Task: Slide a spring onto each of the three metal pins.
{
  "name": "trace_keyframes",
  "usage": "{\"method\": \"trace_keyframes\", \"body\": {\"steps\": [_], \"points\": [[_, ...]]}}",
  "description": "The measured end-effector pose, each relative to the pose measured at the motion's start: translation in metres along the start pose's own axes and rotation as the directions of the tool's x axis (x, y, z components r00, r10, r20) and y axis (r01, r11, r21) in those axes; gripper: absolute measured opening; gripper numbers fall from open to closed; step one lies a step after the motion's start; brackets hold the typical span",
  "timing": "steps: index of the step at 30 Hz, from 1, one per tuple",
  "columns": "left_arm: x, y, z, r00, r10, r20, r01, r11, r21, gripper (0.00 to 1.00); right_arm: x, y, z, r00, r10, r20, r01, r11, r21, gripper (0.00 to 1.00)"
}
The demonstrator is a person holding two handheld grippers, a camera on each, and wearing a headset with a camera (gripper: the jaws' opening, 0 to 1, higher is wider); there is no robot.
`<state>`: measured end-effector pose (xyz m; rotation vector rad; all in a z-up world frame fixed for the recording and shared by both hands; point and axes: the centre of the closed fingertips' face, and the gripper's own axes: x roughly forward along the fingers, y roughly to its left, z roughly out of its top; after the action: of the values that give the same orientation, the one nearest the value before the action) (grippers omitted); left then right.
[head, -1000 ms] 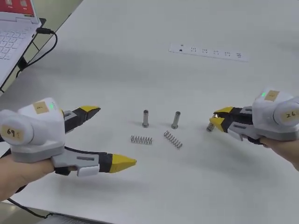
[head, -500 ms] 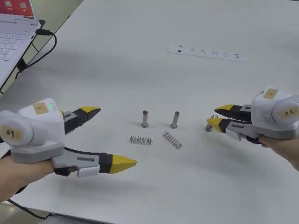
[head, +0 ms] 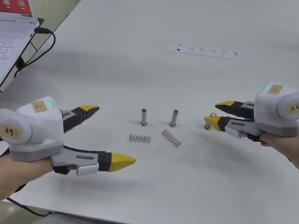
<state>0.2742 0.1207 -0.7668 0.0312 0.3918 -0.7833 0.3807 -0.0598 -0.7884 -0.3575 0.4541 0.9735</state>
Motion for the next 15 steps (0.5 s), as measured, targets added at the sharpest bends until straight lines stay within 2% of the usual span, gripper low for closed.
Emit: {"method": "trace_keyframes", "body": {"steps": [5,8,15], "points": [[0.0009,-0.0015,0.0011,1.0000,-0.003,0.000,0.003,1.000,0.008,0.99,-0.0024,0.0038,0.0031,0.9999,0.008,0.015,-0.008,1.000,0.022,0.31],[0.0012,-0.0018,0.0019,1.0000,-0.004,0.001,0.004,1.000,0.009,0.99,-0.0046,0.0033,0.0056,0.9997,-0.003,0.025,0.003,0.999,0.032,0.35],[0.0014,-0.0026,0.0030,1.0000,-0.007,0.002,0.007,1.000,0.013,0.99,-0.0103,0.0025,0.0084,0.9992,-0.013,0.039,0.011,0.998,0.054,0.37]]}}
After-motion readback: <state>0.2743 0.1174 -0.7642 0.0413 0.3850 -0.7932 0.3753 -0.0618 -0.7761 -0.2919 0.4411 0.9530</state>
